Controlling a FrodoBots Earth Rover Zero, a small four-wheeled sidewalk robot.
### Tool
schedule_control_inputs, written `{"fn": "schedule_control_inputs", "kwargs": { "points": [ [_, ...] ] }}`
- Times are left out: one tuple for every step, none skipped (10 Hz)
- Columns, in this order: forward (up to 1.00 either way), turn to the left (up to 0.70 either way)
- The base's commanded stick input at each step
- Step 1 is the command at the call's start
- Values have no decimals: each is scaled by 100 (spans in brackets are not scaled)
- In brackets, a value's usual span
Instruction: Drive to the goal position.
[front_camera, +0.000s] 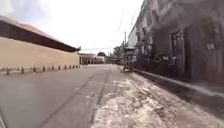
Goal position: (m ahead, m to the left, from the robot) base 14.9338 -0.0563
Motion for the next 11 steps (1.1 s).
{"fn": "schedule_control_inputs", "kwargs": {
  "points": [
    [70,1],
    [70,1],
    [70,1],
    [70,1],
    [70,1],
    [70,1],
    [70,1],
    [70,1],
    [70,1],
    [70,1],
    [70,1]
  ]
}}
